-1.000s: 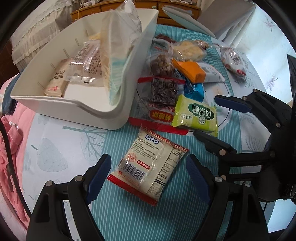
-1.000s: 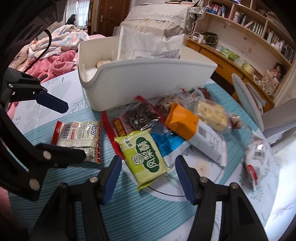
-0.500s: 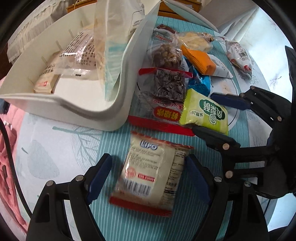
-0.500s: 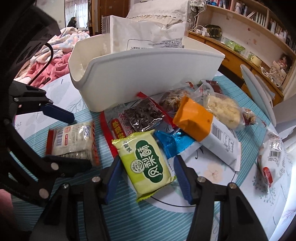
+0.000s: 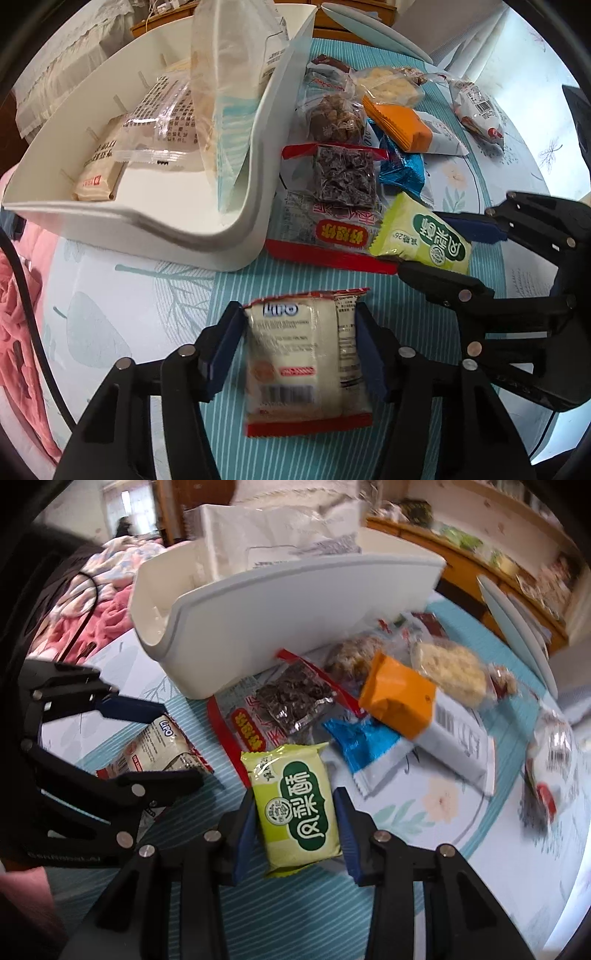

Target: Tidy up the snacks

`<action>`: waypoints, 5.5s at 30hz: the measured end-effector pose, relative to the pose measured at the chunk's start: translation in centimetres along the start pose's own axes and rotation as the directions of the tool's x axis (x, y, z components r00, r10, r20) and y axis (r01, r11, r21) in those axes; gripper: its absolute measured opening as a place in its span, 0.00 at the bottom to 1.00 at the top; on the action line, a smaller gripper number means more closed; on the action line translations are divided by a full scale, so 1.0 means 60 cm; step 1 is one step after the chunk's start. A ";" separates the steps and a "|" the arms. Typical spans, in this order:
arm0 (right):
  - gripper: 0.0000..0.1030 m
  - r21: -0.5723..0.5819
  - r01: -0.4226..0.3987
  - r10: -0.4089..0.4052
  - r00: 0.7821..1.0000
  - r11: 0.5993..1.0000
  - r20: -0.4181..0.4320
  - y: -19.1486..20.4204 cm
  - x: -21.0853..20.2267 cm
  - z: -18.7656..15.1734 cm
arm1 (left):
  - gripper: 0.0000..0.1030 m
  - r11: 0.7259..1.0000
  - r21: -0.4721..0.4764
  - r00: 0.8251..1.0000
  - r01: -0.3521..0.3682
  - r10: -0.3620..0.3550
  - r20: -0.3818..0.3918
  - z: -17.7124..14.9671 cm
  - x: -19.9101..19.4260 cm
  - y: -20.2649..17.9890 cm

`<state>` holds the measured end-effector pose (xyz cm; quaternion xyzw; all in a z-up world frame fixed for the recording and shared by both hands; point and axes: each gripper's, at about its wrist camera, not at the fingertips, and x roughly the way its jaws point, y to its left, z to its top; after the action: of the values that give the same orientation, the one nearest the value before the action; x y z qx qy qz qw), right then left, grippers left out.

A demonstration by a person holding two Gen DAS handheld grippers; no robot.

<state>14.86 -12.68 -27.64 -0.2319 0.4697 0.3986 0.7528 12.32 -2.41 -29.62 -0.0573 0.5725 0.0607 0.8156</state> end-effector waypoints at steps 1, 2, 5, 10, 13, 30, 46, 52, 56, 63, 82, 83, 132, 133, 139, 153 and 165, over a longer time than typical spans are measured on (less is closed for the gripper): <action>0.39 0.027 -0.003 0.004 1.000 1.000 -0.012 -0.002 -0.002 -0.001 | 0.51 1.000 -0.003 1.000 0.006 -0.006 -0.005 -0.003 -0.002 0.000; 0.39 0.061 -0.009 0.010 1.000 0.998 -0.026 -0.003 -0.004 -0.003 | 0.50 1.000 -0.008 1.000 0.012 -0.012 -0.008 -0.008 -0.004 0.001; 0.39 0.120 -0.012 0.018 0.999 0.993 -0.048 -0.002 -0.010 -0.012 | 0.46 0.999 -0.031 1.000 0.017 -0.017 -0.012 -0.022 -0.009 -0.001; 0.39 0.192 -0.028 0.044 0.996 0.981 -0.080 0.003 -0.022 -0.034 | 0.45 0.997 -0.076 0.999 0.024 -0.027 -0.034 -0.046 -0.018 -0.002; 0.39 0.263 -0.050 0.080 0.991 0.964 -0.103 -0.001 -0.030 -0.047 | 0.45 0.995 -0.099 0.998 0.031 -0.036 -0.051 -0.060 -0.023 -0.006; 0.39 0.432 -0.003 0.016 1.000 0.902 -0.027 0.001 -0.125 -0.093 | 0.44 0.995 -0.042 0.995 0.088 -0.090 -0.039 -0.070 -0.147 -0.056; 0.39 0.481 0.004 -0.047 0.996 0.877 0.077 0.040 -0.209 -0.065 | 0.44 0.986 0.078 0.988 0.149 -0.151 0.023 -0.034 -0.262 -0.020; 0.39 0.516 0.011 -0.057 0.996 0.856 0.073 0.073 -0.211 -0.038 | 0.45 0.976 0.139 0.984 0.170 -0.177 0.037 -0.001 -0.282 0.013; 0.39 0.535 0.027 -0.084 0.993 0.844 0.082 0.087 -0.212 -0.010 | 0.45 0.970 0.161 0.979 0.183 -0.195 0.057 0.026 -0.294 0.045; 0.39 0.585 0.026 -0.110 0.988 0.810 0.109 0.106 -0.212 0.049 | 0.45 0.962 0.193 0.970 0.194 -0.217 0.105 0.078 -0.317 0.107; 0.39 0.672 -0.016 -0.176 0.960 0.740 0.216 0.180 -0.165 0.184 | 0.45 0.957 0.206 0.964 0.202 -0.232 0.133 0.180 -0.308 0.275; 0.39 0.675 -0.019 -0.181 0.958 0.738 0.224 0.183 -0.164 0.188 | 0.46 0.957 0.212 0.964 0.200 -0.231 0.133 0.182 -0.306 0.279; 0.72 0.782 0.139 -0.295 0.954 0.608 0.059 -0.079 -0.286 0.021 | 0.82 0.962 0.158 0.967 0.222 -0.197 -0.159 0.281 -0.256 -0.054; 0.72 0.780 0.138 -0.293 0.954 0.610 0.061 -0.088 -0.285 0.021 | 0.82 0.965 0.143 0.964 0.220 -0.193 -0.181 0.289 -0.247 -0.064; 0.72 0.778 0.122 -0.283 0.956 0.616 0.074 -0.175 -0.264 0.010 | 0.82 0.983 0.038 0.957 0.181 -0.167 -0.239 0.349 -0.184 -0.123; 0.72 0.733 0.262 -0.399 0.917 0.628 0.014 -0.304 -0.118 -0.016 | 0.82 0.983 -0.169 0.942 0.068 -0.119 -0.313 0.456 0.032 -0.176; 0.72 0.640 0.290 -0.393 0.919 0.712 0.020 -0.331 -0.039 -0.020 | 0.82 0.992 -0.128 0.933 0.002 -0.048 -0.356 0.483 0.165 -0.224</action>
<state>29.94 -25.86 -26.58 -0.0203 0.4638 0.0903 0.8811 44.72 -10.63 -28.83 -0.1257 0.7059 0.0748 0.6930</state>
